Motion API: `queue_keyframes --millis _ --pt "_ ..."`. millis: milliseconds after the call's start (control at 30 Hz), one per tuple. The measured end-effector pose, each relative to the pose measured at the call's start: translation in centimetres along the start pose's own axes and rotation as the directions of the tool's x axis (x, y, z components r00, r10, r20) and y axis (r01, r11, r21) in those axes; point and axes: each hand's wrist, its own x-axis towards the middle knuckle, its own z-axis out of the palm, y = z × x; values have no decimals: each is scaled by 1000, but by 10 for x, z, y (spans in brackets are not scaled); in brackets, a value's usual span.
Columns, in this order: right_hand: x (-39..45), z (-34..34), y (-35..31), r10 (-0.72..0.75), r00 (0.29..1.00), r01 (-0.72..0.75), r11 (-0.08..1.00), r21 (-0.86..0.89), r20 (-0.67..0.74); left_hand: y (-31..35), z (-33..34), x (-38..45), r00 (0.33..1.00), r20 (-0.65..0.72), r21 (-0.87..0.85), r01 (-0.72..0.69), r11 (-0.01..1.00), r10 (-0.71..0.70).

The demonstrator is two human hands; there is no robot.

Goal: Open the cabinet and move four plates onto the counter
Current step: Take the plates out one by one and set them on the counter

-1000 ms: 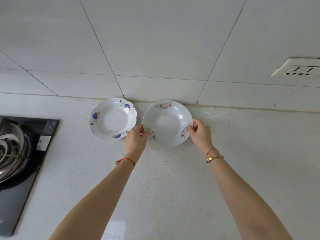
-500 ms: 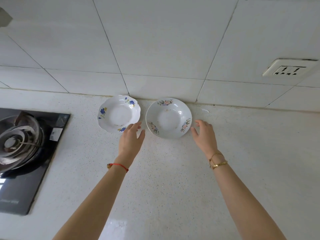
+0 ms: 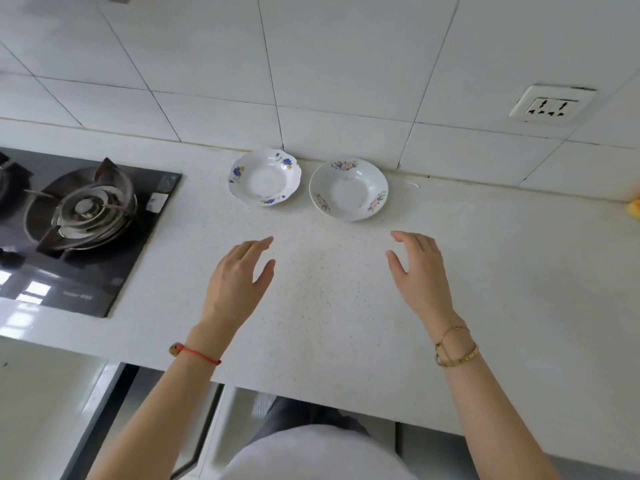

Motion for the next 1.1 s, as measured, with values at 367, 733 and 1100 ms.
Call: queue_keyframes --millis 367,733,1100 --pt "-141 -14 -59 -15 1000 15 999 -42 8 -5 -46 -146 999 -8 -41 -36 999 35" --pt "-329 15 -146 84 996 -84 996 0 10 -68 -127 -318 1000 14 -33 -23 999 23" --pt "-469 27 -204 93 993 -93 996 -4 75 -100 -179 -455 996 86 -9 -26 1000 27"
